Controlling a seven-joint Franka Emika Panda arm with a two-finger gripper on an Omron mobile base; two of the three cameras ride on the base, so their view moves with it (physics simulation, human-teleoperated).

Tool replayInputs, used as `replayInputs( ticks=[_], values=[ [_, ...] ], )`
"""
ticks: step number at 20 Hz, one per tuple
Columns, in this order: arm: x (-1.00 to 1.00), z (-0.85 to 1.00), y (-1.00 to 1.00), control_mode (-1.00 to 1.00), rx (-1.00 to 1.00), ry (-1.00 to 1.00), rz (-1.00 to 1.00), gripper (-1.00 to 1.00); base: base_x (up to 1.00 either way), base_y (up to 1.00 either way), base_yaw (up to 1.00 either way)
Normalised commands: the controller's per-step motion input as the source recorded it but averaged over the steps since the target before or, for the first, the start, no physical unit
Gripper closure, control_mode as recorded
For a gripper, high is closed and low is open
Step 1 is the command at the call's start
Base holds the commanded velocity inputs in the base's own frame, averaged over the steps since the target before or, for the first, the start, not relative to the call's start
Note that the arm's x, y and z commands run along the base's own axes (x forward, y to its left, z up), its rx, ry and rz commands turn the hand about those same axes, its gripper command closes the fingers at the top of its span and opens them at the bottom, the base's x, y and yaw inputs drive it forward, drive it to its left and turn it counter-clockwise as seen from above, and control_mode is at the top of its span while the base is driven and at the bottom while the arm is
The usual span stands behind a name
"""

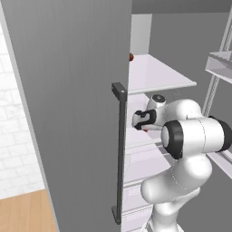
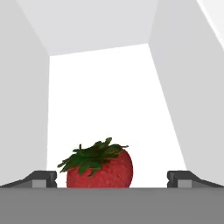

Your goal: Take the strawberry from the fridge and place it on top of the pancake, located on the dining counter.

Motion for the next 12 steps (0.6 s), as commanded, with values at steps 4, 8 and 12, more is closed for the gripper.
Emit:
replayInputs(
  ticks=[4, 8, 12],
  values=[
    [0.0, -0.01, 0.0, -1.0, 0.0, -0.03, 0.0, 1.0, 0.0, 0.0, 0.0],
    [0.0, -0.14, 0.0, -1.0, 0.0, 0.0, 0.0, 1.0, 0.0, 0.0, 0.0],
    [0.0, -0.13, 0.02, -1.0, 0.0, -0.1, 0.0, 1.0, 0.0, 0.0, 0.0]
  ],
)
